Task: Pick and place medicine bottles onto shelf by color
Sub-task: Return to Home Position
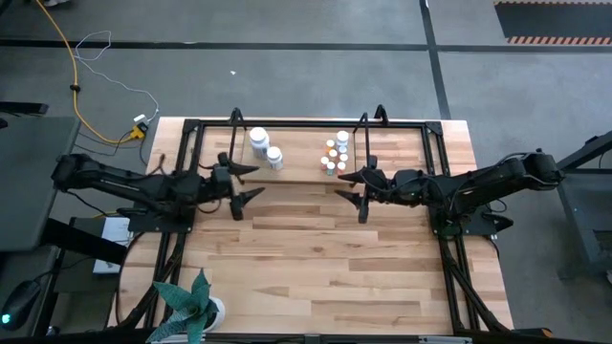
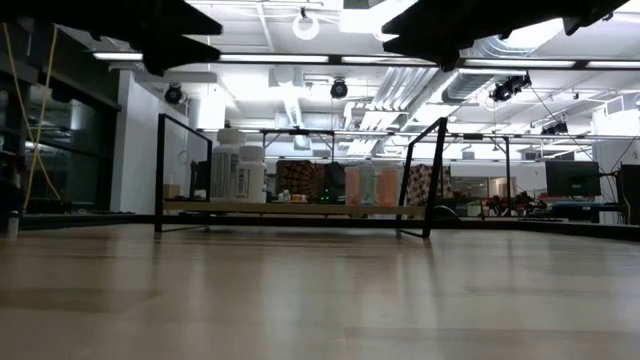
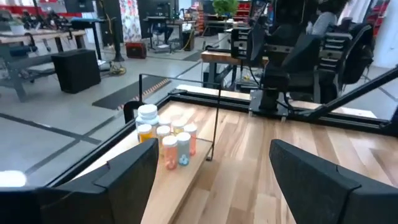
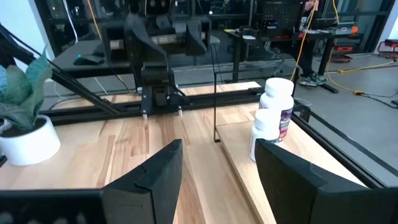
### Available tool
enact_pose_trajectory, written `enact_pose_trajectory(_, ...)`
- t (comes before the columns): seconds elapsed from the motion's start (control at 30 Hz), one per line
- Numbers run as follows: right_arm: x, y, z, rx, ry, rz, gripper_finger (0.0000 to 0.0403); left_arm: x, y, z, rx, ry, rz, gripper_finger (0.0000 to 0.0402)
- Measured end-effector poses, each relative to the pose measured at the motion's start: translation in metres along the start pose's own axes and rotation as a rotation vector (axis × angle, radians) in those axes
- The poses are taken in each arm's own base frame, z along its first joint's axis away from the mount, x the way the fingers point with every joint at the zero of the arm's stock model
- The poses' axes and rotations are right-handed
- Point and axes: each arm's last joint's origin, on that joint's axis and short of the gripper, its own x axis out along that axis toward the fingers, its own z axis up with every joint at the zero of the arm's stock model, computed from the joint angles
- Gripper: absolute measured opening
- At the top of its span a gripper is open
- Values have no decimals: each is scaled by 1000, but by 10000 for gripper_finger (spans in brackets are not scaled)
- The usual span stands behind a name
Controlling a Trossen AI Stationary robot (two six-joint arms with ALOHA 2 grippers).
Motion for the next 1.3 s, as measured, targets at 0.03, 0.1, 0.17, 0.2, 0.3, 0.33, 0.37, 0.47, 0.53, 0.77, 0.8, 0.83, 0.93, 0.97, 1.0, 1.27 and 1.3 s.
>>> enact_pose_trajectory(0.03,0,0,-1,-2,7,-1,193,-6,3,1,-6,5,0,298)
enact_pose_trajectory(0.1,0,0,-2,-9,18,-1,193,-16,8,-2,-22,-14,-3,295)
enact_pose_trajectory(0.17,0,0,-2,-27,20,-1,193,-24,13,-13,-34,-37,-27,290)
enact_pose_trajectory(0.2,0,0,-2,-31,18,-1,193,-28,15,-18,-44,-60,-46,287)
enact_pose_trajectory(0.3,0,0,-1,-29,10,-1,193,-38,19,-33,-34,-143,-110,276)
enact_pose_trajectory(0.33,0,0,-1,-27,6,-1,193,-41,20,-36,-24,-168,-140,272)
enact_pose_trajectory(0.37,0,0,0,-25,0,-1,193,-44,21,-39,-14,-188,-166,267)
enact_pose_trajectory(0.47,0,0,1,-21,-14,-5,193,-50,23,-43,-9,-233,-190,251)
enact_pose_trajectory(0.53,0,0,2,-20,-19,-7,193,-53,25,-46,-3,-220,-180,237)
enact_pose_trajectory(0.77,0,0,1,-21,-15,-7,193,-60,35,-54,1,-160,-119,162)
enact_pose_trajectory(0.8,0,0,1,-21,-15,-7,193,-61,36,-55,-3,-152,-106,147)
enact_pose_trajectory(0.83,0,0,1,-19,-15,-7,193,-61,38,-57,-7,-145,-93,131)
enact_pose_trajectory(0.93,0,0,1,-17,-14,-7,193,-63,42,-59,-8,-134,-62,80)
enact_pose_trajectory(0.97,0,0,1,-16,-15,-7,193,-64,43,-59,-10,-131,-53,62)
enact_pose_trajectory(1.0,0,0,2,-17,-16,-7,193,-64,44,-60,-14,-127,-47,42)
enact_pose_trajectory(1.27,-10,-3,10,25,-38,-5,184,-62,47,-67,-34,-58,-21,4)
enact_pose_trajectory(1.3,-12,-4,11,36,-37,-5,180,-61,47,-69,-38,-65,-27,2)
